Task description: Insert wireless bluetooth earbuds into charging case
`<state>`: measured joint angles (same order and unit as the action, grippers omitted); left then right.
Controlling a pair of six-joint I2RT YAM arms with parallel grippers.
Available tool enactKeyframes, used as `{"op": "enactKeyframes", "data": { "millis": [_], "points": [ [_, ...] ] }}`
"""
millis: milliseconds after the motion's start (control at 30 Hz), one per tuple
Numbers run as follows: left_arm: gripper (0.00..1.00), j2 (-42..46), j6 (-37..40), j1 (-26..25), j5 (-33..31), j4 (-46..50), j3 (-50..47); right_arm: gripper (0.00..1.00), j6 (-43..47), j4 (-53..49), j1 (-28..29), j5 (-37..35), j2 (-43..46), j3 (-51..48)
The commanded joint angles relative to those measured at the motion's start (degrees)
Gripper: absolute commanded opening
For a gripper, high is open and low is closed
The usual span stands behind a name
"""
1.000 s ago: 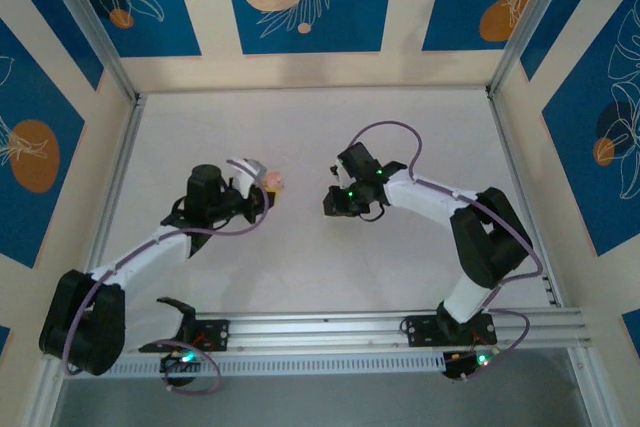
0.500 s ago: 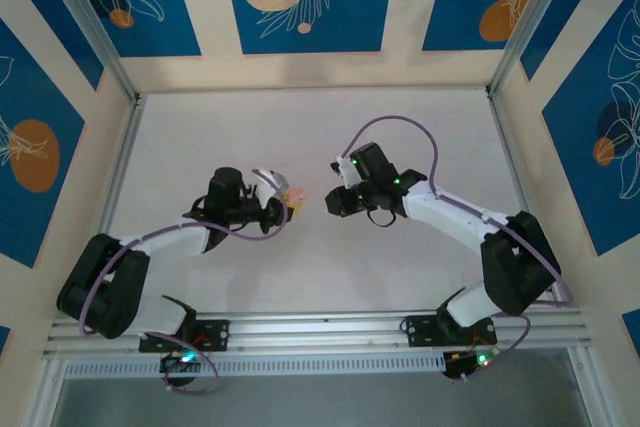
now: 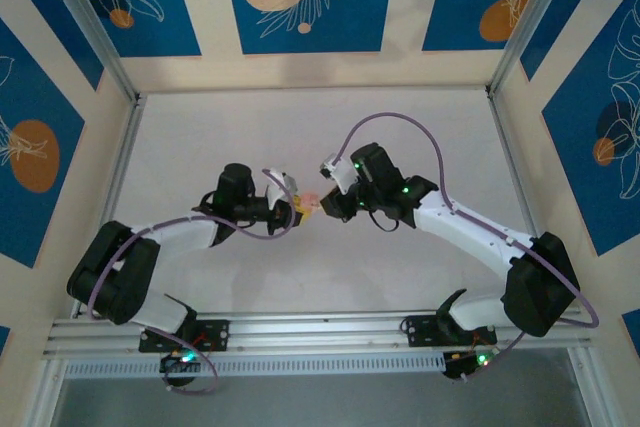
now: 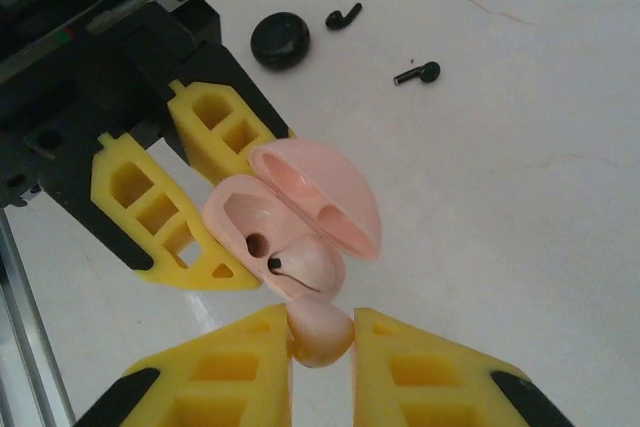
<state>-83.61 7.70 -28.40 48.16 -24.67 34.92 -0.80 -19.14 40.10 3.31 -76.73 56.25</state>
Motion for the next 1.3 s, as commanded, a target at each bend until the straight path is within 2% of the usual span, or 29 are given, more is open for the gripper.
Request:
{"op": "enactKeyframes", "data": {
  "millis": [0, 400, 1267],
  "points": [
    [0.14, -0.41, 1.39, -0.83, 3.60, -0.83, 1.82, 0.18, 5.00, -0.38, 0.77, -0.85, -0.11, 2.78],
    [0.14, -0.23, 1.70, -1.63, 4.49, 0.74, 2.58, 0.18, 7.03, 0.37, 1.38, -1.04, -0.33, 3.93],
    [0.15, 1.16, 3.68, -2.36, 5.19, 3.07, 3.95, 0.18, 14.59, -6.07, 2.79, 3.30, -3.65, 7.28]
  ]
}}
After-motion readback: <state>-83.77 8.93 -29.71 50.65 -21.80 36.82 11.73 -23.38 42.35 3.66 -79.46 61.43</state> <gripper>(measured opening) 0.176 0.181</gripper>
